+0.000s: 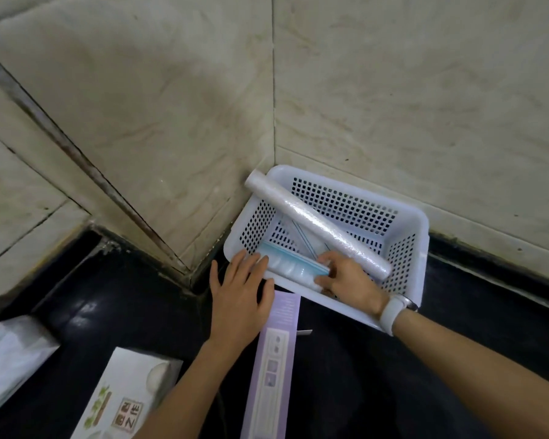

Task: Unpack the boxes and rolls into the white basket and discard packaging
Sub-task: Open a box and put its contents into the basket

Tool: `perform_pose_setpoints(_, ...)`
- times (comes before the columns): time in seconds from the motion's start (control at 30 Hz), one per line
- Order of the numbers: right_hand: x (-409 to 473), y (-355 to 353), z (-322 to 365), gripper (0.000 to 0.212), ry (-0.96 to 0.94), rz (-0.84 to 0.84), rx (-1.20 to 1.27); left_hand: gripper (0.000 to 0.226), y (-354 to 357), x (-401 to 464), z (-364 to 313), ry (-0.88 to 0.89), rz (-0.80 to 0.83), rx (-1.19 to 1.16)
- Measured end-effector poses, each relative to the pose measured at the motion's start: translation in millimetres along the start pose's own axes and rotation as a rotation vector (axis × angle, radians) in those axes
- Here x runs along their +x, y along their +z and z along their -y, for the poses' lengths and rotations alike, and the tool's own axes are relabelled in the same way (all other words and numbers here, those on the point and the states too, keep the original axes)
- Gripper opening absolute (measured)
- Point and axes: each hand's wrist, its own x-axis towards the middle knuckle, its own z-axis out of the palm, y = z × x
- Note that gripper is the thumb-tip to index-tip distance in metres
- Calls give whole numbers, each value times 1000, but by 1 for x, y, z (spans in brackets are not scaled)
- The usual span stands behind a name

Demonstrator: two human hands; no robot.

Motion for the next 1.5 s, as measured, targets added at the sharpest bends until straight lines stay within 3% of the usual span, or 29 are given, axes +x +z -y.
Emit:
perform_pose_setpoints(0.2, 11, -9, -5, 38, -403, 134, -888, 41, 2, -1, 5, 28, -13, 8)
perform_pose_setpoints(0.4, 13, -13, -6, 57, -489, 291, -1138, 45, -1, -2, 5, 46, 49, 65)
perform_pose_setpoints(0.47, 11, -17, -2, 61, -473, 285, -1107, 47, -3, -3, 5, 48, 87, 72)
perform_pose_setpoints(0.53, 4, -20, 5, 59, -432, 213, -921, 49, -7, -4, 7, 39, 98, 14)
perform_pose_setpoints(0.67, -23, -11, 27, 38, -495, -161, -486, 41, -29, -19, 9, -67, -18, -165)
perform_pose_setpoints(0.77, -56, 15, 47, 39, -535, -286, -277, 41, -49, -49, 17, -255, -104, -205)
perform_pose_setpoints(0.93, -111, 74, 58, 35, -435, -203, -102, 74, -64, -123, 50, -658, 94, -42)
perform_pose_setpoints(1.07, -138, 108, 58, 39, -378, -71, -101, 97, -65, -156, 79, -791, 201, -56)
perform_pose_setpoints(1.17, -149, 117, 57, 38, -352, -45, -112, 98, -70, -163, 89, -786, 163, -106)
perform_pose_setpoints(1.33, -151, 119, 66, 36, -360, -95, -71, 91, -82, -167, 88, -621, 31, -331)
perform_pose_setpoints(1.5, -153, 124, 72, 39, -350, -20, -156, 115, -71, -176, 73, -447, 361, -38)
